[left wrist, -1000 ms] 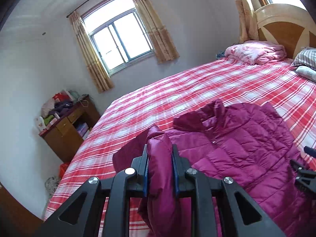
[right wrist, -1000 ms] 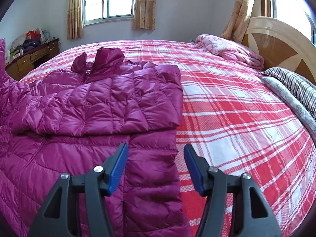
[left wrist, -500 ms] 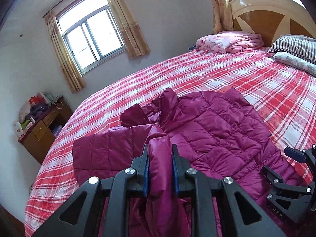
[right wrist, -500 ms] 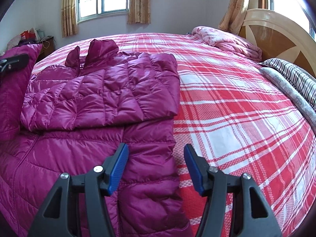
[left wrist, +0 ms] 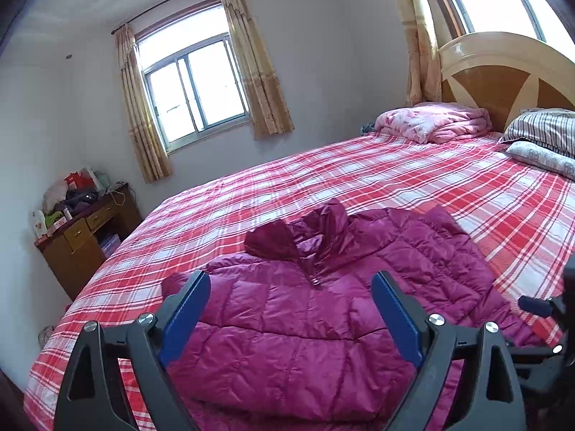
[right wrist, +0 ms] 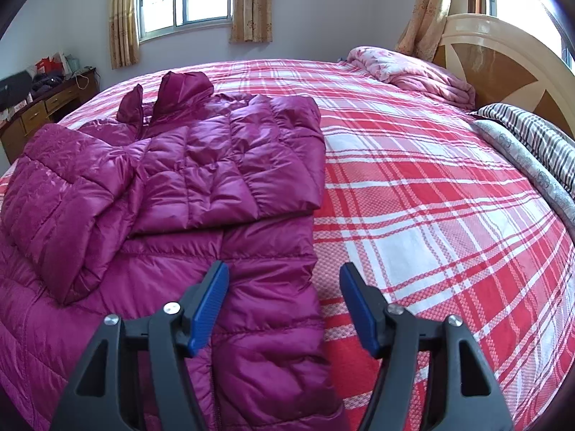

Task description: Fold large clothes

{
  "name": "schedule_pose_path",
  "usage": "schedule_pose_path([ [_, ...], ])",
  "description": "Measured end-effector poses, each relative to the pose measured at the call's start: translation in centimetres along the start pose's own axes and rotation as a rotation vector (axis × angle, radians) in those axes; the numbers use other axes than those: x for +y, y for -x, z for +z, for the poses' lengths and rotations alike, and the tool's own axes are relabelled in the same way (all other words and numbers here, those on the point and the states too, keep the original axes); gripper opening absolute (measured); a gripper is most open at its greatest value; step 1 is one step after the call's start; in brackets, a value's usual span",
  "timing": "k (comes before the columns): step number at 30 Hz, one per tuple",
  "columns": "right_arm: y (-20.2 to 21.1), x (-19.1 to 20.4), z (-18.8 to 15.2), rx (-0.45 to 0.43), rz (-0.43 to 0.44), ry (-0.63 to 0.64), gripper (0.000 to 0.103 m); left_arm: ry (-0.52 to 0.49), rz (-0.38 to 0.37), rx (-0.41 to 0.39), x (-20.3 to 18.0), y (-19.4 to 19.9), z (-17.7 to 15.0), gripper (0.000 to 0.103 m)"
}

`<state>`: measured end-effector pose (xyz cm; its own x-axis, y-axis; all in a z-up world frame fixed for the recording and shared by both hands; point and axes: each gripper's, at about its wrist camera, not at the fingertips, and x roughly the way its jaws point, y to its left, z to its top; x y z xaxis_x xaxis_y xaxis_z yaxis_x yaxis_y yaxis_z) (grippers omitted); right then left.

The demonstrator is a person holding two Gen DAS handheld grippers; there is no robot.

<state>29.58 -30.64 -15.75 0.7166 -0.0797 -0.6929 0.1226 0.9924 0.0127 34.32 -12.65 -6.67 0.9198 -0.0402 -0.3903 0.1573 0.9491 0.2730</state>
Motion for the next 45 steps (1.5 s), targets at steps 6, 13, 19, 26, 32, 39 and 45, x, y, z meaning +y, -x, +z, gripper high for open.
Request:
schedule_pose_path([
  [6, 3.1, 0.7, 2.8, -0.053, 0.212, -0.143, 0.076, 0.134, 0.138, 0.184, 7.9, -4.8, -4.1, 0.092],
  [13, -1.3, 7.1, 4.7, 0.11, 0.299, -0.026, 0.055, 0.321, 0.143, 0.318, 12.5, -7.0, -7.9, 0.092],
  [19, -0.3, 7.6, 4.4, 0.061, 0.228, 0.031, 0.011, 0.314, 0.143, 0.328, 12.7, -7.4, -9.2, 0.092],
  [26, -0.3, 5.8, 4.1, 0.06, 0.224, -0.004, 0.008, 0.351, 0.142, 0.333, 13.4, -6.9, -9.8, 0.092],
  [32, 0.7, 5.0, 4.3, -0.027, 0.32, -0.152, 0.1, 0.383, 0.167, 0.33, 14.3, -6.2, -10.1, 0.092],
  [39, -1.7, 8.0, 4.6, 0.093, 0.325, -0.032, 0.033, 0.426, 0.207, 0.33, 15.5, -5.4, -11.0, 0.092],
  [45, 0.7, 7.8, 3.4, 0.039, 0.254, 0.034, 0.007, 0.448, 0.198, 0.352, 16.0, -5.8, -11.7, 0.092],
])
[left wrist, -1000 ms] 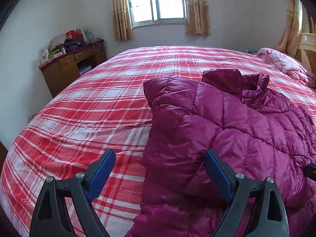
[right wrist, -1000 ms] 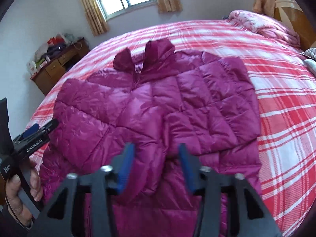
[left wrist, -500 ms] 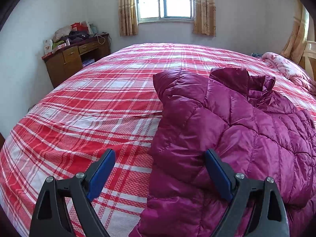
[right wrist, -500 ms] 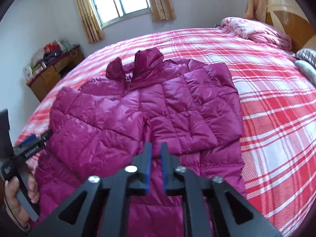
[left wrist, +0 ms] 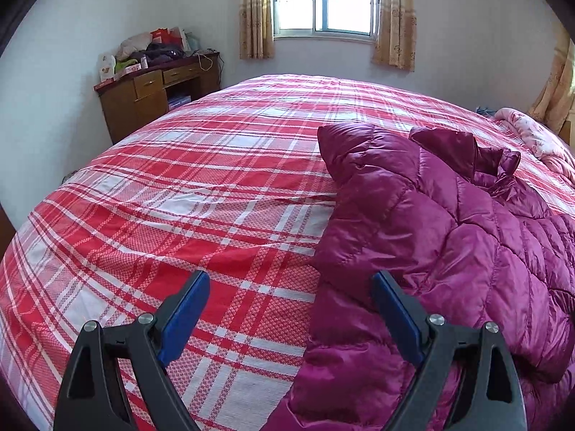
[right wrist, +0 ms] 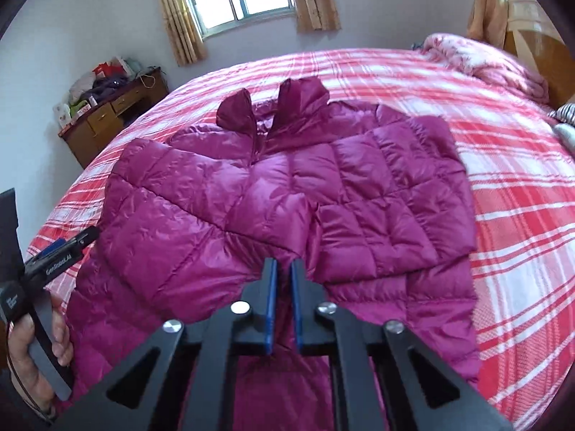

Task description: Fold large clothes

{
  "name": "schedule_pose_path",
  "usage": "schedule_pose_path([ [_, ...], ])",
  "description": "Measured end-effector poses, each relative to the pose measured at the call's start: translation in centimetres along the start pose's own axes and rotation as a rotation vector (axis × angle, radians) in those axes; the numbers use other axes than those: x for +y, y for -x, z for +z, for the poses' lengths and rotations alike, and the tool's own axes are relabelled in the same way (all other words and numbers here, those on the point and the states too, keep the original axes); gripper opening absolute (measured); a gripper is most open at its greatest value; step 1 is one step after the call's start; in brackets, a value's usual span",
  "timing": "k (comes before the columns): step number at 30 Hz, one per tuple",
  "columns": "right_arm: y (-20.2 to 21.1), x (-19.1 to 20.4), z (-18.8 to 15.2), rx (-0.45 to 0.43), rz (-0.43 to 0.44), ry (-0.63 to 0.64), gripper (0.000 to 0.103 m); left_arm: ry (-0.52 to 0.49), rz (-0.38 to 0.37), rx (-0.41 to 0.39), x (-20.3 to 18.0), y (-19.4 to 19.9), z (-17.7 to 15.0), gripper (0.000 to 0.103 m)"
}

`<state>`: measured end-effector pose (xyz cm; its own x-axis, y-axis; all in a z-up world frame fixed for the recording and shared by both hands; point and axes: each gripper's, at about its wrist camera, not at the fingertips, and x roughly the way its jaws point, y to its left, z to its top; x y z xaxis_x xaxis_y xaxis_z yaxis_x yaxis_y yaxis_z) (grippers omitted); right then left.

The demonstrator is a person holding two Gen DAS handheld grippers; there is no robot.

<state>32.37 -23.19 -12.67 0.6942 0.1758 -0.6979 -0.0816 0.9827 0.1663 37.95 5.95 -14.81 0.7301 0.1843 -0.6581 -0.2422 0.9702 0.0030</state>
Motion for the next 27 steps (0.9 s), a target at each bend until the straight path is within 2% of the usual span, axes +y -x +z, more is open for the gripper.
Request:
schedule_pose_path([
  [4, 1.0, -1.1, -1.2, 0.004, -0.031, -0.011, 0.006, -0.008, 0.006, 0.002, -0.2, -0.1, 0.0, 0.092],
  [8, 0.3, -2.0, -1.9, 0.037, 0.0, -0.054, 0.006, -0.011, 0.007, 0.009, -0.3, -0.2, 0.0, 0.092],
  [9, 0.3, -2.1, -1.7, 0.025, 0.014, -0.076, 0.012, -0.011, 0.009, 0.01, -0.3, -0.2, 0.0, 0.092],
  [10, 0.5, -2.3, -1.5, 0.009, 0.032, -0.1, 0.023, -0.012, 0.009, 0.009, -0.3, -0.2, 0.0, 0.092],
  [11, 0.7, -2.2, -1.2, -0.01, 0.048, -0.119, 0.061, -0.011, 0.01, 0.006, -0.3, -0.2, 0.0, 0.092],
  [12, 1.2, -2.2, -1.0, -0.047, 0.062, -0.137, 0.093, -0.011, 0.01, 0.005, -0.3, -0.1, 0.0, 0.092],
  [13, 1.7, -2.0, -0.7, -0.091, 0.068, -0.145, 0.1, -0.011, 0.01, 0.004, -0.3, -0.1, 0.0, 0.092],
  [14, 1.7, -1.7, -0.4, -0.103, 0.064, -0.132, 0.1, -0.011, 0.01, 0.005, -0.3, -0.2, 0.0, 0.092],
  [17, 0.3, -0.5, 0.6, -0.059, 0.062, -0.095, 0.088, -0.017, 0.015, 0.007, -0.3, -0.2, -0.1, 0.092],
  [19, -1.6, 0.0, 0.9, 0.004, 0.065, -0.084, 0.083, -0.024, 0.016, 0.006, -0.4, -0.2, -0.1, 0.092],
  [20, -2.4, 0.3, 0.9, 0.042, 0.066, -0.07, 0.055, -0.025, 0.017, 0.006, -0.5, -0.2, -0.1, 0.092],
  [21, -3.3, 0.7, 0.8, 0.081, 0.068, -0.049, 0.017, -0.025, 0.014, 0.006, -0.4, -0.2, -0.1, 0.092],
  [24, -1.8, 1.2, 0.3, 0.041, 0.044, -0.013, 0.012, -0.02, 0.004, 0.007, -0.3, -0.1, -0.1, 0.092],
  [27, 0.4, 1.1, -0.7, -0.015, -0.05, 0.044, 0.012, -0.013, -0.007, 0.011, -0.2, -0.2, -0.1, 0.092],
])
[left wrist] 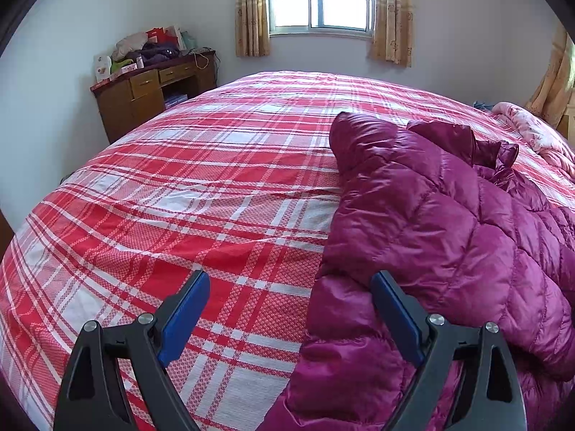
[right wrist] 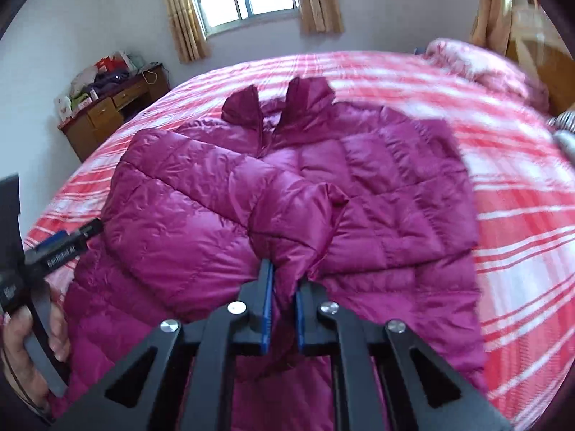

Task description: Fold large clothes

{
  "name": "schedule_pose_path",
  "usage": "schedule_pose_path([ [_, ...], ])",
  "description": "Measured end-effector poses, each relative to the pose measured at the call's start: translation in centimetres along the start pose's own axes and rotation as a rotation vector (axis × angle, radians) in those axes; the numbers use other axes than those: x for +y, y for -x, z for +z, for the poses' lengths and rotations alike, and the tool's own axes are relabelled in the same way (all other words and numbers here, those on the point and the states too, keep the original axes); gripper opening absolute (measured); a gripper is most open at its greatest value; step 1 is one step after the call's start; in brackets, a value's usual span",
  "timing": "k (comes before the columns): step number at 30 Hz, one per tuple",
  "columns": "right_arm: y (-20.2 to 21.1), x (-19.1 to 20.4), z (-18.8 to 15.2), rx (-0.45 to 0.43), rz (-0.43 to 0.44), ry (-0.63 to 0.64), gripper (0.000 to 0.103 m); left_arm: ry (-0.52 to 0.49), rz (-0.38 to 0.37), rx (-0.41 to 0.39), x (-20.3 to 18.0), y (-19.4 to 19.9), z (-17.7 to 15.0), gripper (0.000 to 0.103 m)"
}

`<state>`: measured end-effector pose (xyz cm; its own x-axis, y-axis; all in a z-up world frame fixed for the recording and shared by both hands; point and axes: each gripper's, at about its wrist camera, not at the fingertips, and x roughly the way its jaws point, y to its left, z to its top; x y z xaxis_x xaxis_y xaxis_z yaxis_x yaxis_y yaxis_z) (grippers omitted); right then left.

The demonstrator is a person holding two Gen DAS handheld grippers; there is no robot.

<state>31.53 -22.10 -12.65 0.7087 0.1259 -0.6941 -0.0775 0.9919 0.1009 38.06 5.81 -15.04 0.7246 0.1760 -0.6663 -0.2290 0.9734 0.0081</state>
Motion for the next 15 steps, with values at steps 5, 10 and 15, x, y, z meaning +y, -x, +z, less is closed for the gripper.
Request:
schedule_pose_path([
  [5, -1.3, -1.5, -1.0, 0.048, -0.022, -0.017, 0.018, -0.03, 0.025, 0.025, -0.7, -0.1, 0.4, 0.092],
  [10, 2.1, -3.0, 0.2, -0.076, -0.092, -0.097, 0.07, -0.071, 0.019, -0.046, -1.3, 2.9, 3.1, 0.092],
  [15, 2.9, -2.1, 2.6, -0.12, -0.037, -0.102, 0.051, -0.044, -0.145, -0.084, -3.4, 3.6, 7.4, 0.092],
])
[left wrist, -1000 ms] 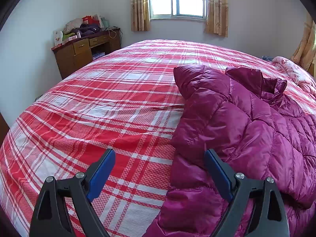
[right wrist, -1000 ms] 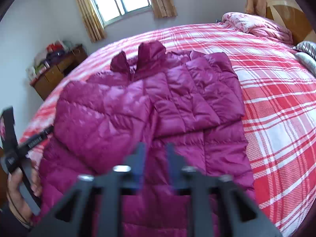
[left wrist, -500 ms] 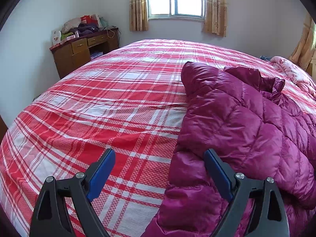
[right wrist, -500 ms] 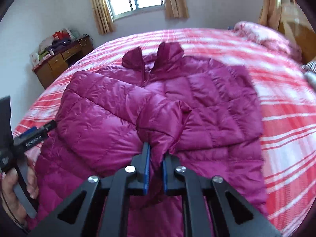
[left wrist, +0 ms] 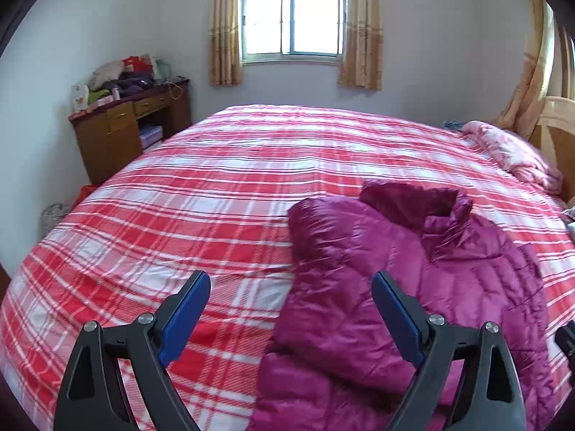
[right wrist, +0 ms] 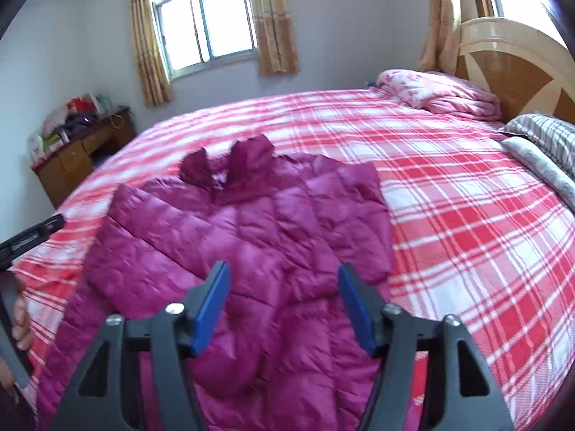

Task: Fold large clothes
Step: 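Press the left tool onto the jacket side and lift it toward the collar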

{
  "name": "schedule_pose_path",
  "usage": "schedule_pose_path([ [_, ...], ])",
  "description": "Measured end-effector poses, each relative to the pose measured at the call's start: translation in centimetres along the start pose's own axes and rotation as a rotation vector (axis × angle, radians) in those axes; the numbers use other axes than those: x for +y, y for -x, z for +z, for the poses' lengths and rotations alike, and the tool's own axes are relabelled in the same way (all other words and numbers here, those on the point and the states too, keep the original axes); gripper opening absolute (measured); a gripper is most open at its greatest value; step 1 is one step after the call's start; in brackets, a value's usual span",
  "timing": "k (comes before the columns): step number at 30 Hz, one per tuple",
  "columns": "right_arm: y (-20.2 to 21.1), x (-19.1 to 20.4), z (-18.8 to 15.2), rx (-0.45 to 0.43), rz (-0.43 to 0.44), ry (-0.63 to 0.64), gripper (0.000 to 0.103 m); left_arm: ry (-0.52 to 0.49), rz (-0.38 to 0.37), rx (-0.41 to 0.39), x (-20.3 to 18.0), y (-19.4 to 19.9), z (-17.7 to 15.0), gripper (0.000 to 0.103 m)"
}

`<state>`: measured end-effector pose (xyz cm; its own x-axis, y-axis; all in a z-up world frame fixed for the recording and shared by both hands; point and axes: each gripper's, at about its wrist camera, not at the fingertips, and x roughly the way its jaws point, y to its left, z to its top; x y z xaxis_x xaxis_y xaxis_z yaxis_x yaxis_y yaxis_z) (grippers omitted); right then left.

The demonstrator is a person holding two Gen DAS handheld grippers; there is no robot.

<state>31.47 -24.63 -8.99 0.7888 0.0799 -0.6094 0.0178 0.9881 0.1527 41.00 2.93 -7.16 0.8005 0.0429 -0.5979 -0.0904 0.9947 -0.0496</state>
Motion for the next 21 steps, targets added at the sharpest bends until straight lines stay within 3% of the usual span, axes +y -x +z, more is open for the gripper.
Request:
schedule_pose_path([
  [2, -1.6, 0.9, 0.3, 0.025, 0.025, 0.032, 0.039, 0.022, -0.072, 0.024, -0.8, -2.2, 1.0, 0.092],
  [3, -2.5, 1.5, 0.4, 0.033, 0.03, 0.041, 0.037, 0.031, -0.082, 0.046, -1.1, -3.5, 1.2, 0.092],
  [7, -5.9, 1.9, -0.2, 0.111, 0.064, 0.015, 0.037, 0.006, -0.083, 0.154, -2.4, -8.8, 0.9, 0.092],
  [11, -7.7, 1.8, -0.7, 0.145, 0.037, 0.04, 0.037, -0.023, -0.051, 0.238, -3.0, -12.6, -0.7, 0.092],
  [15, -8.4, 1.2, -1.5, 0.158, 0.025, 0.05, 0.035, 0.007, -0.067, 0.297, -2.6, -14.6, -2.3, 0.094],
  [21, -8.9, 2.0, -2.0, 0.179, -0.019, 0.09, 0.035, -0.031, -0.041, 0.3, -3.4, -14.5, -2.4, 0.096],
])
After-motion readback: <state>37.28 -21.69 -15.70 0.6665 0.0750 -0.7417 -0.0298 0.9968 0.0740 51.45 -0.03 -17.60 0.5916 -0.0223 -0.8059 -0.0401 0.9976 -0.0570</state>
